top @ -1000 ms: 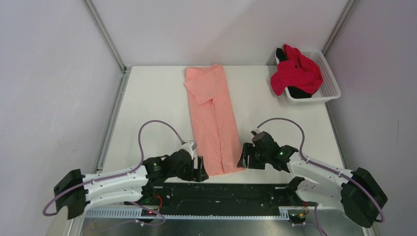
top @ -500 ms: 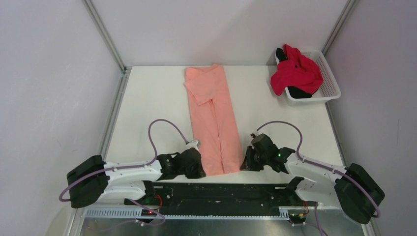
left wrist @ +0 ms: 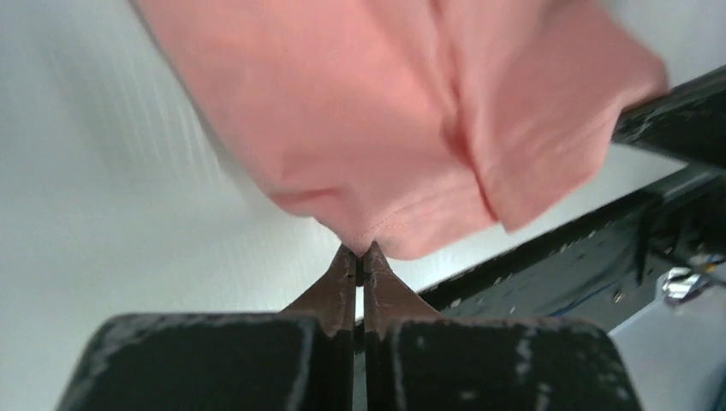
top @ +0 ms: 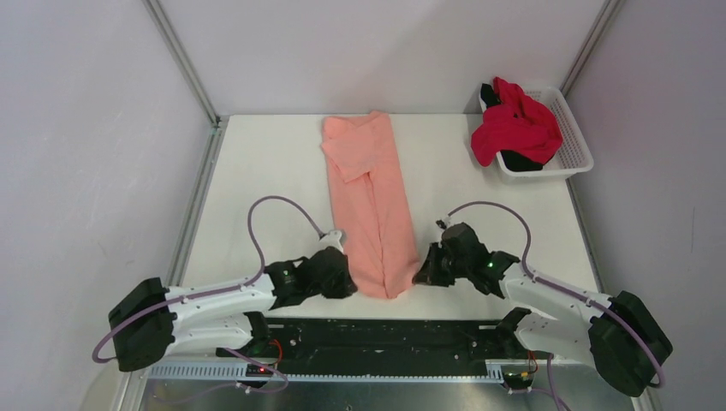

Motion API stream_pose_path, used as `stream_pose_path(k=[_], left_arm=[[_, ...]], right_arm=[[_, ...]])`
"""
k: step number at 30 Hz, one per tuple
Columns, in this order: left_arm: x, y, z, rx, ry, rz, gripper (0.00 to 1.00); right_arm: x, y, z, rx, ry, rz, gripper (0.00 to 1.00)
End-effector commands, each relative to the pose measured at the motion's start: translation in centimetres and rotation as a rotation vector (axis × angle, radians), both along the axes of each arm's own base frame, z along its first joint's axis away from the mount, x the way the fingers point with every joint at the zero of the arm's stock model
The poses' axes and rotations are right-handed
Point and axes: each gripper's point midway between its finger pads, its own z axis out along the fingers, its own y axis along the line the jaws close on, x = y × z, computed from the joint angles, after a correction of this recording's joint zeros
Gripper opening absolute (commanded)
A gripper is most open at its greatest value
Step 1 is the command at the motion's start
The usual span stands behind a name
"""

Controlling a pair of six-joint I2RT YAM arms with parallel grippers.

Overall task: Fold and stack the t-shirts
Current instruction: Fold the folded rectangular tshirt in 1/3 of the way

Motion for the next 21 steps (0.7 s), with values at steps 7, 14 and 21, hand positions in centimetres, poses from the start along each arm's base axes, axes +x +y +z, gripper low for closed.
stream_pose_path(k=[7, 14, 21], left_arm=[[11.7, 0.7, 9.1, -0.040, -0.307, 0.148, 0.00], [17.9, 2.1, 10.8, -0.025, -0.338, 0.213, 0.00], [24.1, 3.8, 11.6, -0.012, -0.354, 0.299, 0.00]], right_arm=[[10.3, 3.7, 10.5, 0.170, -0.266, -0.069, 0.00], [17.0, 4.4, 11.8, 0.140, -0.307, -0.113, 0.00], [23.4, 5.6, 11.2, 0.117, -0.312, -0.134, 0.00]])
